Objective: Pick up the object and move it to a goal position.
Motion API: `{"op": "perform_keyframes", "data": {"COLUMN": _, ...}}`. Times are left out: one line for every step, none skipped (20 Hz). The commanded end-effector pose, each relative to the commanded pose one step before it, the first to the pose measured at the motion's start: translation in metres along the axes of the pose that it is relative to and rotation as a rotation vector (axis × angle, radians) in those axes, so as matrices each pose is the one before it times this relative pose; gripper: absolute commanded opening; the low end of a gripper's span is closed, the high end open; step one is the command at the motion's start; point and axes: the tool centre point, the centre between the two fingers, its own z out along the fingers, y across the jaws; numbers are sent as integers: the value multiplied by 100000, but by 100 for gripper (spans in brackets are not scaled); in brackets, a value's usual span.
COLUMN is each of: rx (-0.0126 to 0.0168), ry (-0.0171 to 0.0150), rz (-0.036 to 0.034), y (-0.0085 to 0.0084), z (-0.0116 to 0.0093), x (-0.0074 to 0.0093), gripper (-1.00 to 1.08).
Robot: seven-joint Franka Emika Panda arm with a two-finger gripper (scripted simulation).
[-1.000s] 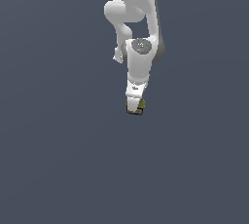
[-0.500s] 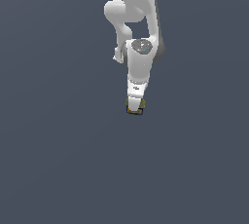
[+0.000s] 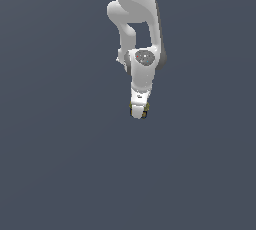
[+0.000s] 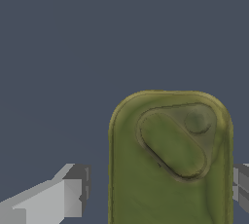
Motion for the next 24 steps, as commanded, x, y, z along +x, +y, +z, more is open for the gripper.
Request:
{"op": "perform_keyframes", "data": {"rx": -75, "ry": 8, "rz": -88, "y": 18, "z": 858, "x": -2, "gripper": 100}}
{"op": "perform_keyframes", "data": {"rx": 0, "ry": 0, "rz": 0, "y": 10, "z": 205, "x": -11, "gripper": 100}}
{"op": "perform_keyframes", "data": {"rx": -12, "ry": -26, "rz": -39, "y": 1, "z": 144, "x": 14, "gripper": 100}}
{"op": "perform_keyframes", "data": {"rx": 0, "ry": 0, "rz": 0, "y": 6, "z": 87, "x": -5, "gripper": 100}}
{"op": "perform_keyframes", "data": {"rx": 0, "ry": 0, "rz": 0, "y": 2, "z": 29, "x": -2, "gripper": 100}}
{"op": "perform_keyframes", "data": {"rx": 0, "ry": 0, "rz": 0, "y": 0, "z": 0, "x": 0, "gripper": -100}}
{"op": "perform_keyframes", "data": {"rx": 0, "ry": 0, "rz": 0, "y": 0, "z": 0, "x": 0, "gripper": -100}}
{"op": "perform_keyframes", "data": {"rx": 0, "ry": 0, "rz": 0, "y": 0, "z": 0, "x": 0, "gripper": -100}}
{"op": "perform_keyframes", "data": {"rx": 0, "ry": 0, "rz": 0, "y": 0, "z": 0, "x": 0, "gripper": -100}}
{"op": "perform_keyframes", "data": {"rx": 0, "ry": 0, "rz": 0, "y": 0, "z": 0, "x": 0, "gripper": -100}}
{"op": "perform_keyframes", "data": {"rx": 0, "ry": 0, "rz": 0, "y": 0, "z": 0, "x": 0, "gripper": -100}}
{"op": "perform_keyframes", "data": {"rx": 0, "ry": 0, "rz": 0, "y": 0, "z": 0, "x": 0, "gripper": -100}}
{"op": "perform_keyframes", "data": {"rx": 0, "ry": 0, "rz": 0, "y": 0, "z": 0, "x": 0, "gripper": -100}}
{"op": "perform_keyframes", "data": {"rx": 0, "ry": 0, "rz": 0, "y": 0, "z": 0, "x": 0, "gripper": -100}}
{"op": "perform_keyframes", "data": {"rx": 0, "ry": 0, "rz": 0, "y": 0, "z": 0, "x": 0, "gripper": -100}}
{"op": "perform_keyframes", "data": {"rx": -182, "ry": -1, "rz": 13, "y": 63, "z": -88, "x": 1, "gripper": -100}}
{"op": "perform_keyframes", "data": {"rx": 0, "ry": 0, "rz": 0, "y": 5, "z": -27, "x": -12, "gripper": -100}}
{"op": "perform_keyframes", "data": {"rx": 0, "ry": 0, "rz": 0, "y": 15, "z": -82, "x": -36, "gripper": -100}}
{"op": "perform_keyframes", "data": {"rx": 0, "ry": 0, "rz": 0, "y": 25, "z": -137, "x": -61, "gripper": -100}}
{"op": "perform_keyframes", "data": {"rx": 0, "ry": 0, "rz": 0, "y": 36, "z": -193, "x": -85, "gripper": -100}}
{"op": "perform_keyframes", "data": {"rx": 0, "ry": 0, "rz": 0, "y": 46, "z": -249, "x": -110, "gripper": -100}}
{"op": "perform_keyframes", "data": {"rx": 0, "ry": 0, "rz": 0, "y": 56, "z": -305, "x": -134, "gripper": -100}}
{"op": "perform_keyframes", "data": {"rx": 0, "ry": 0, "rz": 0, "y": 67, "z": -363, "x": -159, "gripper": -100}}
{"op": "perform_keyframes", "data": {"rx": 0, "ry": 0, "rz": 0, "y": 78, "z": -422, "x": -184, "gripper": -100}}
